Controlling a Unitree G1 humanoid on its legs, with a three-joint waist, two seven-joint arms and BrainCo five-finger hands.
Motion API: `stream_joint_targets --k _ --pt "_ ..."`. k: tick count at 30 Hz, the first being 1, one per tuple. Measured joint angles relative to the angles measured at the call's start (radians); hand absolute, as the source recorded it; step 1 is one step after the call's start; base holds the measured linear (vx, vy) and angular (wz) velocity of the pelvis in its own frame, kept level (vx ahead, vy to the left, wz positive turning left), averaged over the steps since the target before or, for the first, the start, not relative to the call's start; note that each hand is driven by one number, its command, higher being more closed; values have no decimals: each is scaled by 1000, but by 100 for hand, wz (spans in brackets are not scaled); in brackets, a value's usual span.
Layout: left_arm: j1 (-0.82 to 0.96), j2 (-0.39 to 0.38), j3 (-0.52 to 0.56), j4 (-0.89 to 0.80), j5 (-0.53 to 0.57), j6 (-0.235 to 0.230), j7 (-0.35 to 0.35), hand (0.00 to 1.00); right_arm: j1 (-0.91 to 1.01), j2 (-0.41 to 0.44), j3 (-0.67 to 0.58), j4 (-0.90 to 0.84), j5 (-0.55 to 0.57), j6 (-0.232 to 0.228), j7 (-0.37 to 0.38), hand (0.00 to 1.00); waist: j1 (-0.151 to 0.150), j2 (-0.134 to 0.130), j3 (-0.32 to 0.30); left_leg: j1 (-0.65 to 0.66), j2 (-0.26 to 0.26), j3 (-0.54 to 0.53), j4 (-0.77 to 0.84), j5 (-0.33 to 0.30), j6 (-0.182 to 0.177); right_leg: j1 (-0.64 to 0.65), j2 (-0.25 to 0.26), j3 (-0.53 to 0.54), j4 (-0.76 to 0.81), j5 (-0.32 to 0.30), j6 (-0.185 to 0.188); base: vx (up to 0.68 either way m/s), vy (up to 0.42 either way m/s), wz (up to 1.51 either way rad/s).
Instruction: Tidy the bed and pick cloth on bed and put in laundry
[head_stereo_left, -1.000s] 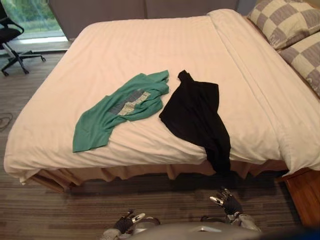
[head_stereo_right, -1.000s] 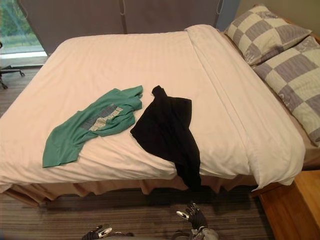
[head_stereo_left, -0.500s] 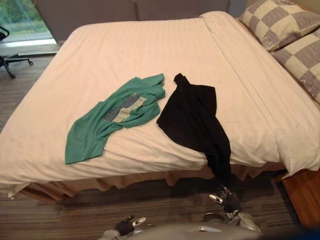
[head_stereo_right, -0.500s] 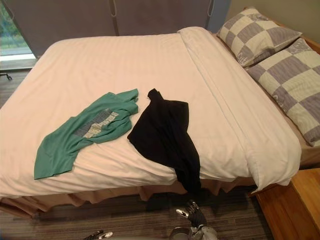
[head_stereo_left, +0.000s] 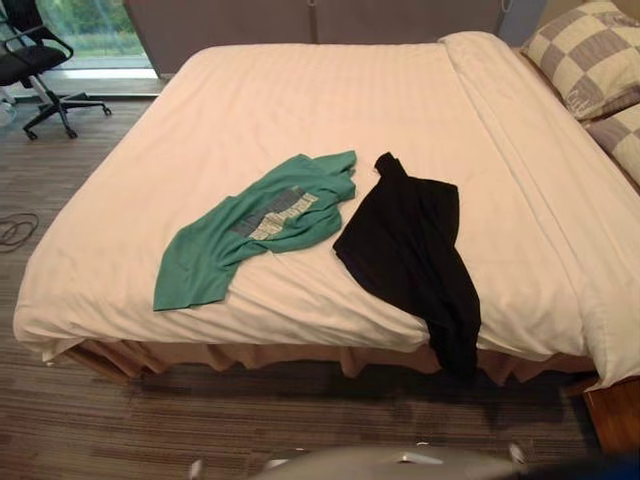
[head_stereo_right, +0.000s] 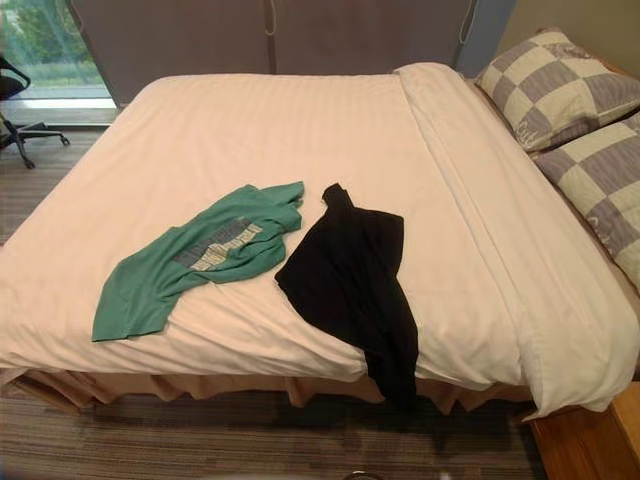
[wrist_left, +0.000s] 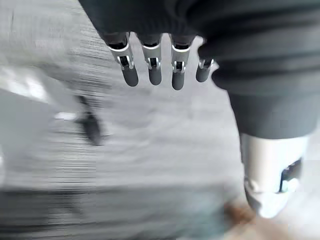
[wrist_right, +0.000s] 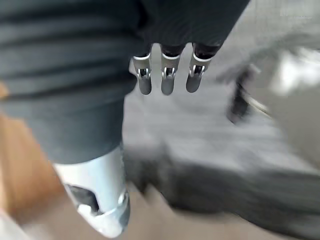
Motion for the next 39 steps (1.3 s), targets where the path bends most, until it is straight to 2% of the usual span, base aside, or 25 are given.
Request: stream_joint_targets --k 2,3,4,5,6,7,9,10,12,14,15,16,18,19,20,22,23,25,28,29,30,32,35,37,39 --pt "-1 30 67 -58 38 -23 18 0 13 -57 -96 -8 -55 -16 -11 0 6 -2 -7 -2 0 -1 0 -1 -1 0 -1 -4 0 -1 -2 5 -9 13" --pt "-1 83 113 -114 115 -33 25 0 25 -125 -173 -20 -97 -37 -10 0 15 2 -21 -3 0 -6 0 -2 -3 4 -1 -13 0 -3 -4 19 -10 13" --pt "-3 157 144 -182 199 -39 38 0 28 -201 -253 -54 -121 -51 -5 0 17 -5 -37 -5 0 -12 0 -3 -4 5 -1 -23 0 -6 -8 26 -11 13" --pt "-6 202 151 -209 230 -43 42 0 25 -243 -288 -70 -134 -57 -1 0 18 -7 -46 -6 0 -15 0 -3 -4 5 -1 -25 0 -7 -10 21 -13 13" --pt "-17 287 151 -234 304 -49 40 0 18 -320 -345 -83 -166 -73 22 0 19 -1 -55 -8 0 -22 0 -3 -4 6 1 -26 0 -10 -13 24 -22 19" --pt "-58 455 148 -233 386 -61 14 0 -13 -469 -452 -76 -224 -87 69 0 19 -6 -76 -17 -1 -36 0 -1 -3 3 6 -27 -2 -11 -17 21 -25 26" --pt "-130 636 137 -187 441 -85 -26 0 -58 -617 -511 -40 -265 -116 123 0 16 -25 -88 -25 -5 -55 3 10 -1 4 8 -27 -3 -11 -17 8 -16 23" --pt "-197 775 93 -133 470 -100 -51 0 -92 -714 -500 -24 -294 -128 167 0 14 -22 -88 -27 -7 -57 6 17 -1 3 11 -26 -3 -11 -17 -13 -24 10" --pt "-320 962 -52 -73 491 -129 -105 0 -159 -857 -366 -25 -338 -159 242 0 9 -34 -90 -31 -4 -68 6 24 -1 2 15 -26 -4 -11 -17 -24 -42 8" --pt "-410 1065 -223 -74 507 -153 -179 0 -218 -978 -147 -65 -380 -197 318 0 -4 -37 -97 -38 -3 -75 6 29 0 -9 17 -24 -4 -11 -18 -31 -36 5" --pt "-428 1085 -263 -80 509 -158 -202 0 -228 -1001 -80 -100 -384 -209 340 0 -6 -35 -98 -40 -2 -75 5 29 0 -15 18 -21 -4 -11 -18 -23 -35 -6" --pt "-439 1105 -323 -115 516 -165 -239 0 -252 -1019 37 -214 -398 -223 369 0 -13 -38 -101 -41 -1 -73 5 29 0 -18 20 -16 -4 -11 -18 -3 -30 -10" --pt "-433 1103 -411 -201 573 -182 -270 0 -264 -1018 184 -394 -413 -226 394 0 -28 -25 -105 -41 0 -63 5 29 0 -27 21 -9 -3 -11 -18 31 -20 -13" --pt "-434 1094 -457 -256 636 -185 -277 0 -291 -1011 268 -468 -417 -214 401 0 -30 -30 -110 -41 0 -51 6 29 0 -37 21 7 1 -9 -20 46 -8 -24" --pt "-442 1066 -495 -305 672 -192 -281 0 -334 -978 337 -516 -416 -203 405 0 -32 -17 -104 -44 0 -46 6 29 0 -46 22 18 1 -6 -21 32 -1 -26" --pt "-466 985 -557 -361 752 -195 -279 0 -391 -886 456 -561 -417 -183 404 0 -34 -19 -104 -40 0 -24 7 29 0 -53 23 42 -1 2 -25 11 19 -27" --pt "-467 956 -585 -371 780 -194 -275 0 -403 -846 496 -574 -431 -177 403 0 -35 -8 -97 -40 -1 -20 7 29 0 -57 24 52 -2 4 -26 -2 31 -40" --pt "-467 837 -665 -386 899 -191 -249 0 -408 -683 624 -638 -564 -178 394 0 -37 2 -71 -42 2 8 7 29 2 -80 30 95 -5 19 -29 -7 12 -47" --pt "-471 734 -747 -387 1023 -194 -180 0 -426 -622 762 -696 -692 -176 390 0 -50 29 -25 -70 5 36 9 29 4 -131 37 155 -8 45 -35 -23 5 -52" --pt "-477 731 -762 -387 1037 -195 -169 0 -449 -622 779 -710 -703 -176 388 0 -57 29 -6 -79 6 41 17 28 6 -143 37 168 -3 48 -36 -106 12 -63" --pt "-539 728 -800 -387 1058 -199 -123 0 -540 -622 802 -767 -712 -174 363 0 -67 25 58 -125 13 64 53 23 14 -212 37 212 34 54 -44 -132 -6 -51" --pt "-610 728 -817 -387 1068 -201 -90 0 -614 -623 808 -813 -710 -165 348 0 -73 19 97 -181 17 69 81 22 16 -273 36 235 56 61 -48 -148 -19 -34" --pt "-754 720 -864 -431 1157 -189 1 0 -715 -628 810 -938 -706 -133 312 0 -89 17 171 -288 34 92 116 22 25 -392 41 266 79 81 -50 -131 -36 -20" --pt "-796 711 -871 -498 1189 -140 63 0 -707 -628 811 -1018 -671 -106 307 0 -95 25 227 -301 46 119 133 21 25 -420 43 284 108 82 -50 -19 -28 -20" --pt "-824 711 -870 -526 1215 -98 103 0 -684 -636 810 -1059 -647 -94 304 0 -103 30 237 -317 54 143 150 21 25 -441 45 302 126 81 -50 22 -8 -10"
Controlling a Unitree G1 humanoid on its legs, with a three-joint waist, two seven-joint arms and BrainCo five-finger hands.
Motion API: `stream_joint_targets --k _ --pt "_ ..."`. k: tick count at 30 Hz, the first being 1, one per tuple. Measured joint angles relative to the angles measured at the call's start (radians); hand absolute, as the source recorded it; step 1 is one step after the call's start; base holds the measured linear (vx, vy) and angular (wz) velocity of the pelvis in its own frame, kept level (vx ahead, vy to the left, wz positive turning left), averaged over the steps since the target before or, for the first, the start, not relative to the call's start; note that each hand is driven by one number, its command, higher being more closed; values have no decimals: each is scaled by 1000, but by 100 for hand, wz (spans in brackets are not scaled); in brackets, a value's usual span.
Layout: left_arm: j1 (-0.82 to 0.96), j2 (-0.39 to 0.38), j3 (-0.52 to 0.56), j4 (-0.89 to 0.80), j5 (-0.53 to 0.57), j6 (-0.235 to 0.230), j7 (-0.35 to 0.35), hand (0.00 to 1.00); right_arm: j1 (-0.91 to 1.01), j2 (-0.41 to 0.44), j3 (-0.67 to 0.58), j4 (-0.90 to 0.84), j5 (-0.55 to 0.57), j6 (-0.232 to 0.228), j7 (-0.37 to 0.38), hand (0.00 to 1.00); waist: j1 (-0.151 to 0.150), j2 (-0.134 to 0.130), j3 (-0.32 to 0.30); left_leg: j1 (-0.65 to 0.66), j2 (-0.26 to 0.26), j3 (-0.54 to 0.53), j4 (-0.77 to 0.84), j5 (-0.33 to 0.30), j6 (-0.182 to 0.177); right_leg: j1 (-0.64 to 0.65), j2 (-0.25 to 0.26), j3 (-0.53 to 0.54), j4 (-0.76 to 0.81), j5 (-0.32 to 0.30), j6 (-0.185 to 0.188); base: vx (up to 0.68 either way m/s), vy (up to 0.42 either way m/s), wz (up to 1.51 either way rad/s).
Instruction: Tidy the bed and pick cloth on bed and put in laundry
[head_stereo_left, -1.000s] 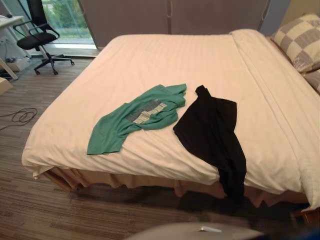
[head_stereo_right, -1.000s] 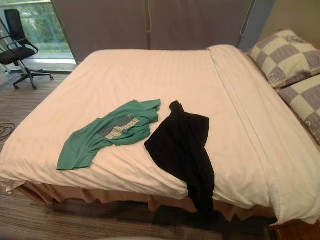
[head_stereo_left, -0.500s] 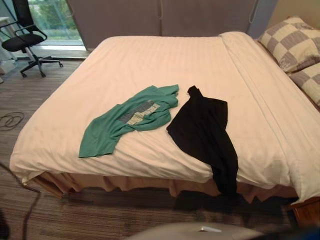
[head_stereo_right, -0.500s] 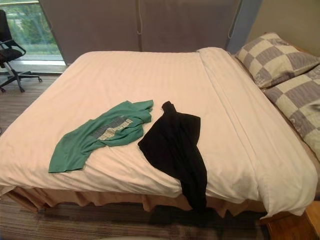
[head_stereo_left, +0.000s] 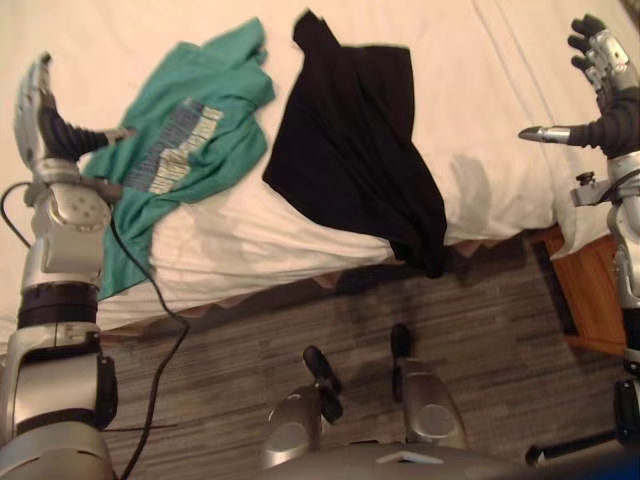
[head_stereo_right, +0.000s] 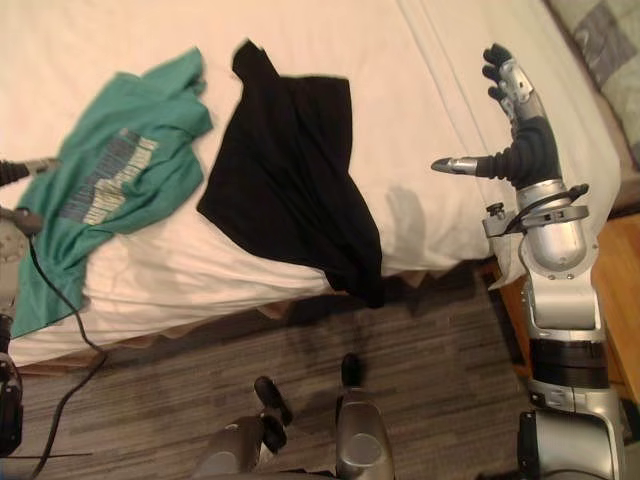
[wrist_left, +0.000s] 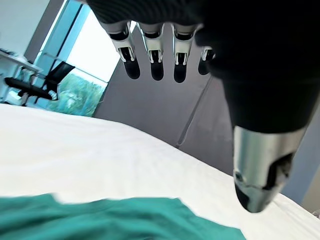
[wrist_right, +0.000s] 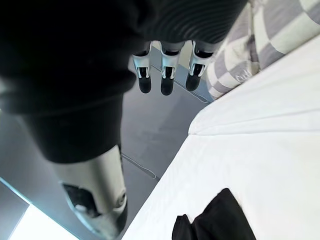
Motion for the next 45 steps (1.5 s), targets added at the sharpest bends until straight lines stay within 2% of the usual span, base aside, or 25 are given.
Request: stream_joint_targets --k 2,6,11,13,16,19,20,21,22,23,24,26,27,29,30,31,32,34,35,36,38,40,43,44,45 --pt "-51 2 4 -16 23 74 41 0 37 -12 0 -52 19 10 2 0 -9 4 14 -7 14 34 28 -1 1 -17 4 11 29 -9 -11 41 -31 -15" --pt "-106 14 21 -26 19 156 49 0 111 -66 -9 -124 89 -9 23 0 -17 5 16 -57 25 83 68 -2 1 -99 6 55 91 -25 -14 41 -37 -20" --pt "-150 14 17 -20 -21 230 17 0 246 -72 -87 -160 127 -76 31 0 -61 -1 43 -113 47 112 109 -4 -2 -152 12 59 109 -36 -14 46 -42 -3" --pt "-177 17 13 17 -23 270 -23 0 299 -72 -125 -197 127 -122 29 0 -67 -4 52 -162 64 120 145 -13 -9 -202 18 60 124 -36 -14 42 -57 -13" --pt "-179 16 7 46 -60 313 -57 0 351 -71 -161 -202 127 -161 18 0 -71 -15 96 -179 98 131 207 -30 -5 -209 29 58 142 -36 -15 51 -35 -9" --pt "-161 16 4 57 -94 362 -73 0 397 -70 -202 -204 131 -196 0 0 -76 -18 99 -217 118 128 246 -30 -5 -275 34 51 231 -37 -15 60 -33 5" --pt "-156 16 4 59 -101 368 -82 0 403 -69 -205 -204 133 -199 -5 0 -80 -19 103 -215 118 123 246 -30 -4 -307 34 46 294 -37 -15 -55 -89 13" --pt "-154 14 0 64 -119 378 -94 0 399 -64 -222 -208 136 -220 -8 0 -90 -20 110 -215 119 101 250 -37 4 -399 47 40 409 -72 -14 -87 -93 34" --pt "-153 13 0 65 -141 384 -113 0 411 -37 -247 -217 140 -239 -14 0 -96 -29 110 -222 117 100 264 -54 -15 -370 49 46 187 12 -34 -30 -130 45" --pt "-148 9 8 63 -145 384 -126 0 418 -36 -252 -221 155 -243 -16 0 -101 -35 112 -230 122 98 288 -80 -25 -355 43 29 143 2 -60 74 -116 9" --pt "-135 11 25 60 -165 384 -134 0 398 -36 -255 -221 167 -245 -15 0 -90 -21 118 -254 155 97 321 -99 -36 -363 65 19 121 13 -71 158 -126 -11" --pt "-131 11 40 72 -184 384 -150 0 396 -33 -261 -219 175 -245 -14 0 -89 -5 128 -276 167 100 336 -84 -39 -376 67 14 125 14 -72 136 -65 -7" --pt "-127 14 40 94 -194 382 -178 0 397 -29 -259 -219 174 -245 -12 0 -87 -3 128 -275 170 102 344 -78 -36 -376 67 13 133 13 -72 76 -13 4" --pt "-118 15 41 111 -179 382 -318 0 389 -29 -261 -222 176 -249 -3 0 -87 -2 128 -271 169 102 360 -64 -32 -375 56 8 160 13 -72 51 14 4" --pt "-117 15 42 111 -166 382 -334 0 389 -29 -261 -223 176 -250 -1 0 -87 -2 128 -271 169 102 360 -63 -32 -375 56 7 161 13 -72 14 55 8" --pt "-107 16 53 111 41 372 -535 100 387 -29 -265 -226 205 -251 22 0 -90 6 124 -263 155 102 356 -63 -31 -375 44 5 171 13 -72 5 72 6" --pt "-102 14 50 111 130 366 -612 100 373 -29 -269 -226 212 -251 29 0 -93 14 122 -259 146 102 351 -63 -31 -375 37 5 172 13 -72 -1 81 4" --pt "-87 9 24 111 261 368 -697 100 319 -29 -275 -224 215 -250 52 0 -98 26 120 -239 119 104 333 -63 -31 -372 20 6 173 13 -72 -5 74 -16" --pt "-61 7 -4 111 305 376 -723 100 283 -30 -275 -223 215 -251 67 0 -106 41 116 -232 102 104 321 -63 -31 -372 8 7 173 13 -72 2 72 -25" --pt "-43 7 -19 111 302 373 -729 100 271 -30 -273 -223 214 -251 73 0 -108 48 113 -226 96 105 318 -63 -31 -372 5 8 173 14 -71 21 70 -28" --pt "34 7 -52 110 268 358 -730 100 250 -30 -246 -222 214 -251 80 0 -112 69 100 -207 80 107 308 -63 -31 -367 -2 16 173 14 -71 40 48 -33" --pt "143 7 -65 107 155 327 -729 100 241 -30 -213 -224 208 -251 81 0 -118 98 82 -189 73 107 305 -63 -31 -354 -3 27 176 13 -71 71 47 -28" --pt "291 6 -137 102 28 224 -729 100 244 -30 -209 -245 127 -250 68 0 -120 121 82 -137 71 107 326 -50 -13 -300 -10 31 182 12 -70 56 32 -18" --pt "315 6 -148 96 12 207 -729 100 244 -31 -202 -258 115 -250 63 0 -121 125 79 -136 71 107 334 -48 -11 -298 -13 31 189 12 -70 23 46 7" --pt "345 3 -163 90 -24 169 -729 100 245 -30 -193 -300 84 -249 59 0 -121 128 78 -136 72 107 359 -48 -11 -289 -26 30 200 5 -57 8 53 25"
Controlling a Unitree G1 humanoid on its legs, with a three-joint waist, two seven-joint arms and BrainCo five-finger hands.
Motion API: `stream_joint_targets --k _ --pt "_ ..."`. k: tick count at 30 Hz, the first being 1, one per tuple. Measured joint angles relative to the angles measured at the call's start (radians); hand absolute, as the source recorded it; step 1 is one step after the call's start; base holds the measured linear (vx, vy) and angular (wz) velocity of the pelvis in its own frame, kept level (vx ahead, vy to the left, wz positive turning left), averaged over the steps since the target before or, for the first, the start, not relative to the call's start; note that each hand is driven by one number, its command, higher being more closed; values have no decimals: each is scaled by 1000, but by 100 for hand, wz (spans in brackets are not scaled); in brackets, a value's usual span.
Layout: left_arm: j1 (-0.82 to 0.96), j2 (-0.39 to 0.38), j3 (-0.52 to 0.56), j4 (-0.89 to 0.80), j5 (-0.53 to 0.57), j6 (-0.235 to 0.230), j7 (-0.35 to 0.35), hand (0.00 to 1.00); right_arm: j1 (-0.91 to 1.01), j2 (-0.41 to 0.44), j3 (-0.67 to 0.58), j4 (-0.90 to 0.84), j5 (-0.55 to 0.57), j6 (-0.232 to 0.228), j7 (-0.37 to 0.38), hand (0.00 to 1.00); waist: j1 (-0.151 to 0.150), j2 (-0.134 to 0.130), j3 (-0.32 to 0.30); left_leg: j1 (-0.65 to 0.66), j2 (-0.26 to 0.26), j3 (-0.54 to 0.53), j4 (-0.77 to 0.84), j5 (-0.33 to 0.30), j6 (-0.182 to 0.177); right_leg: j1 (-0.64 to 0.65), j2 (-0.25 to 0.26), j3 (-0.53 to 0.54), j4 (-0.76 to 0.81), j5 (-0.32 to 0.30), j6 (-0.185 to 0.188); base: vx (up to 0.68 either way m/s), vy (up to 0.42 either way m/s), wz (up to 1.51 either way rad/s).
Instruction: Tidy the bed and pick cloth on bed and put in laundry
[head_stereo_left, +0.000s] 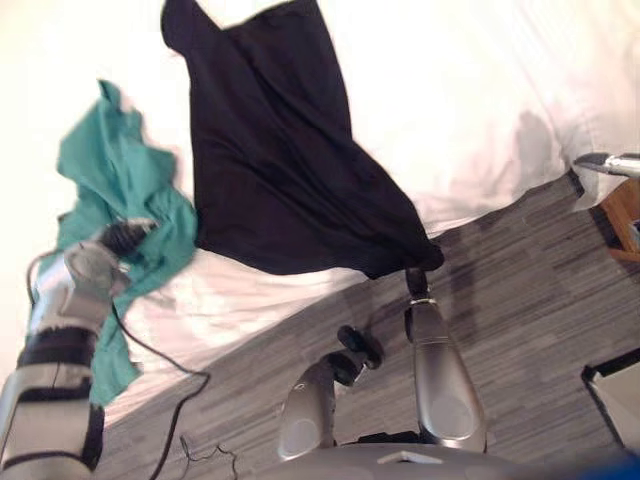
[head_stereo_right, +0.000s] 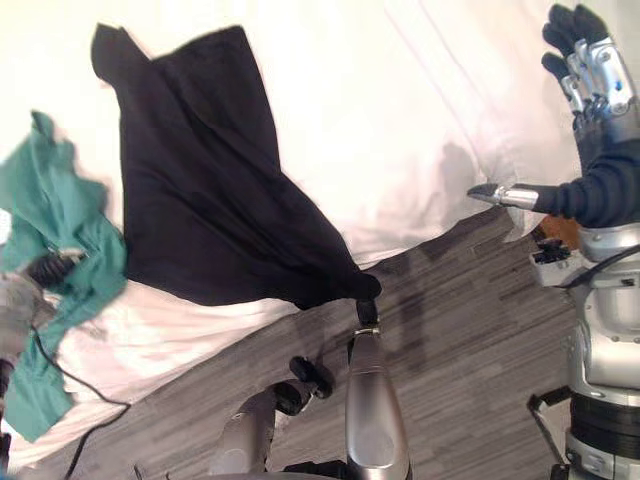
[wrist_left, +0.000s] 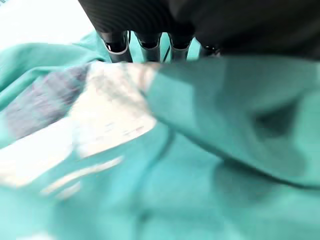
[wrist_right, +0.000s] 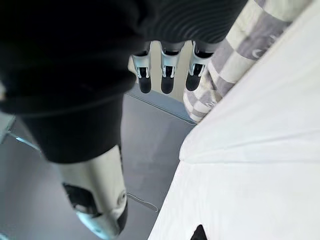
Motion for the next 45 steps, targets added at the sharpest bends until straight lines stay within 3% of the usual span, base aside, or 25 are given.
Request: stream_joint_targets --k 2,4,6,9,10,11,12,13,14,16,20,21,23,25,27,28,30,31,37,45 --pt "41 -6 -20 -48 -69 -54 0 100 -10 -1 23 -76 -62 16 -5 0 7 4 2 2 24 4 26 -50 -13 38 -12 -8 0 -17 26 -26 66 31" --pt "125 -9 -28 -142 -195 -102 0 100 -10 -2 85 -158 -95 42 -5 0 19 6 1 4 68 1 -29 -20 -11 76 -20 -31 11 -43 56 -77 125 20" --pt "220 -55 -29 -237 -323 -145 -10 100 -6 5 137 -226 -128 62 0 0 33 7 1 31 42 -7 -27 -44 -28 107 -45 -29 22 -62 79 -62 177 32" --pt "377 -155 -36 -367 -516 -196 -103 100 -35 71 228 -254 -193 97 3 0 54 10 -4 61 -8 -35 -71 -81 -10 145 -80 -39 6 -84 113 -36 117 48" --pt "437 -230 -76 -394 -633 -200 -193 100 -71 112 277 -224 -247 135 2 0 83 6 -2 64 -23 -54 -92 -83 -7 160 -93 -58 2 -81 119 -67 39 46" --pt "480 -269 -131 -395 -696 -194 -252 100 -101 131 310 -184 -276 150 1 0 91 -4 0 64 -28 -74 -103 -86 -3 175 -97 -76 -7 -80 121 -69 12 55" --pt "510 -291 -168 -392 -746 -172 -298 100 -125 144 330 -149 -301 163 -2 0 97 -12 0 64 -30 -90 -113 -86 -1 184 -98 -91 -16 -78 123 -52 -25 56" --pt "564 -357 -230 -380 -832 -106 -389 100 -166 163 354 -68 -351 185 -17 0 117 -36 3 63 -33 -121 -127 -87 -1 201 -98 -112 -29 -74 126 -44 -37 46" --pt "590 -392 -257 -379 -878 -73 -430 100 -185 172 357 -19 -376 198 -25 0 129 -50 4 59 -34 -139 -129 -87 -1 207 -97 -124 -34 -71 124 -65 -48 66" --pt "624 -498 -267 -382 -1073 24 -548 100 -255 187 357 179 -493 250 -76 0 188 -71 4 29 -38 -217 -124 -82 7 248 -93 -183 -74 -53 117 -86 -48 75" --pt "620 -588 -142 -367 -1251 149 -615 100 -398 190 421 434 -635 336 -149 0 260 -76 6 -39 -42 -307 -110 -53 29 281 -79 -225 -140 -29 103 -120 -11 65" --pt "610 -590 -127 -352 -1264 162 -622 100 -417 190 429 470 -648 349 -163 0 270 -77 6 -54 -41 -319 -110 -46 30 281 -76 -232 -150 -25 101 -126 -32 61" --pt "579 -590 -102 -307 -1274 200 -622 100 -477 195 449 595 -669 400 -210 0 303 -84 11 -84 -41 -355 -117 -23 31 280 -67 -256 -173 -9 96 -105 -47 48" --pt "557 -591 -67 -263 -1268 217 -617 100 -565 195 471 738 -670 454 -261 0 338 -111 26 -108 -40 -387 -144 15 30 275 -54 -276 -194 7 82 -107 -66 38" --pt "547 -591 -42 -267 -1241 216 -610 100 -618 193 481 790 -661 492 -287 0 353 -135 34 -130 -37 -399 -163 39 28 261 -42 -276 -209 19 74 -102 -65 27" --pt "519 -593 -35 -265 -1235 216 -572 100 -662 191 490 836 -656 524 -306 0 357 -155 40 -148 -29 -415 -173 57 24 259 -26 -278 -235 38 67 -122 -77 23" --pt "490 -593 -15 -256 -1233 215 -534 100 -701 191 516 892 -634 546 -317 0 363 -186 48 -153 -21 -417 -193 76 20 259 -9 -277 -264 61 56 -117 -61 7" --pt "453 -595 5 -227 -1211 208 -497 100 -711 174 523 922 -562 557 -336 0 362 -214 45 -176 -13 -425 -195 87 18 252 5 -278 -294 79 52 -124 -55 0" --pt "315 -589 35 -115 -1194 137 -370 100 -696 135 513 1010 -451 558 -353 0 352 -281 64 -222 16 -435 -179 103 14 224 38 -268 -327 119 35 -96 -38 -6" --pt "239 -575 33 -67 -1191 118 -254 100 -645 154 489 1019 -390 520 -346 0 353 -311 71 -257 66 -434 -124 92 -2 210 83 -245 -337 131 20 -35 -48 -11"
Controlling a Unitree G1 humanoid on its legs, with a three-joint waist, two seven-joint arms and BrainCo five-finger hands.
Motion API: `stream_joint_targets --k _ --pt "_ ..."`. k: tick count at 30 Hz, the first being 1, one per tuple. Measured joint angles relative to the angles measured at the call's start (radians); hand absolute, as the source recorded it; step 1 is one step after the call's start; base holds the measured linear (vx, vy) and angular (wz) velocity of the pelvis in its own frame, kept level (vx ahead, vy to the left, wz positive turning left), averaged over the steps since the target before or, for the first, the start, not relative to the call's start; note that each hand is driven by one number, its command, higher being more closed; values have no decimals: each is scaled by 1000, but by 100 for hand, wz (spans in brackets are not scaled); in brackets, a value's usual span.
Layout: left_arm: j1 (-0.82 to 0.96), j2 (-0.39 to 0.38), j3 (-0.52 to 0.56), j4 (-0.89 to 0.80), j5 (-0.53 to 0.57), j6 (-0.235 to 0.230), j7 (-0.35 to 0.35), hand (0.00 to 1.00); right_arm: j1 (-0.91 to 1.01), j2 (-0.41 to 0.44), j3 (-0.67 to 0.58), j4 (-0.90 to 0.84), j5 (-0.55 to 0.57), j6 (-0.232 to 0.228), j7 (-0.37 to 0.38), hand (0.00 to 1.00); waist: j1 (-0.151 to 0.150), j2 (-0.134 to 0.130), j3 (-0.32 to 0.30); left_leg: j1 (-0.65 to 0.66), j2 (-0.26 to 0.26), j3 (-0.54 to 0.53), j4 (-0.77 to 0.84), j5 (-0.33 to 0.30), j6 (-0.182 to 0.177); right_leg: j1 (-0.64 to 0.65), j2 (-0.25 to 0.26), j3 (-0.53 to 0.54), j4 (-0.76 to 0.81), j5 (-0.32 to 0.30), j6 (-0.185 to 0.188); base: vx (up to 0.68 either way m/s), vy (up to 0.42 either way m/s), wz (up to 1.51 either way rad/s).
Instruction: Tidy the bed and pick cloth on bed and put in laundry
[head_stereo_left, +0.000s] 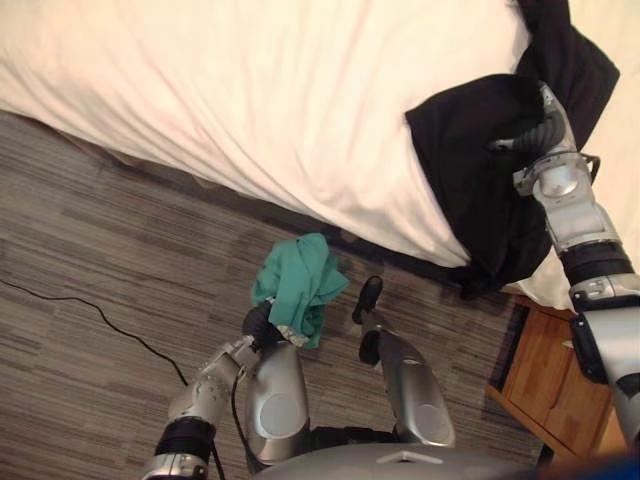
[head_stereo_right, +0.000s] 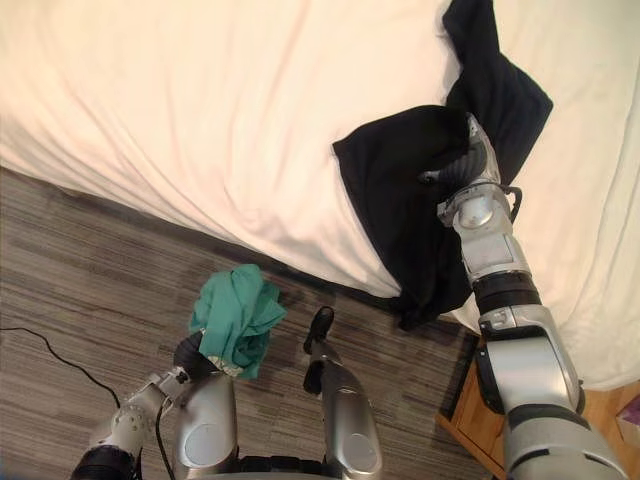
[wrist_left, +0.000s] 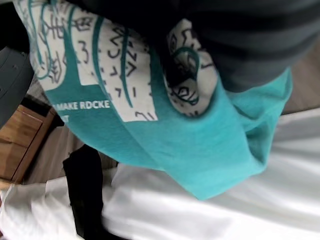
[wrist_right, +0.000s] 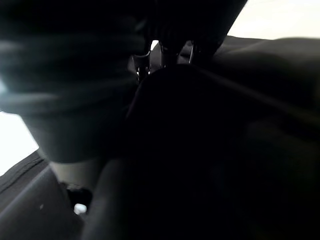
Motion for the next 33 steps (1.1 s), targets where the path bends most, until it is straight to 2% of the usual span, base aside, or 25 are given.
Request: stream_joint_targets --k 5,6,10,12,20,26,30,32,33 --pt "-71 42 -24 67 18 -17 68 100 23 76 -48 11 9 -21 -6 0 -7 -28 1 -28 28 0 35 -9 -9 -20 22 13 0 9 -5 -16 -29 -12" --pt "-91 45 -31 89 18 -19 80 100 22 88 -59 18 10 -23 -2 100 -8 -29 0 -28 30 1 36 -9 -10 -20 24 14 1 9 -5 -21 -10 -6" --pt "-119 45 -43 131 14 -44 104 100 11 117 -90 43 7 -51 26 100 -8 -33 -3 -27 25 18 20 -5 -7 -39 19 34 7 10 -4 -23 6 -8" --pt "-132 45 -49 159 14 -59 109 100 3 120 -103 56 5 -61 38 100 -18 -33 -3 -23 16 18 1 6 -5 -45 13 37 7 11 -2 -1 0 3" --pt "-158 43 -57 241 14 -60 73 100 11 144 -149 160 7 -151 75 100 -25 -47 -13 48 -8 23 -107 60 -14 -18 7 37 -1 8 -4 24 -21 4" --pt "-141 15 -57 257 14 -60 19 100 134 220 -189 159 74 -258 77 100 -25 -48 -16 150 -13 44 -161 69 -26 54 10 47 -7 -10 -4 42 -19 -5" --pt "-84 -22 -75 233 13 -65 20 100 281 291 -217 155 134 -343 106 100 -28 -38 -57 243 -27 65 -213 71 -32 117 2 54 -5 -37 5 96 8 -4" --pt "-44 -38 -78 216 -4 -83 24 100 352 319 -221 154 153 -382 136 100 -27 -27 -62 308 -35 75 -242 71 -36 163 -1 54 -2 -53 5 127 18 -4" --pt "-21 -58 -80 216 -18 -104 34 100 405 331 -222 154 157 -408 161 100 -32 -10 -75 345 -43 77 -260 71 -37 190 -9 53 6 -67 13 126 34 1"
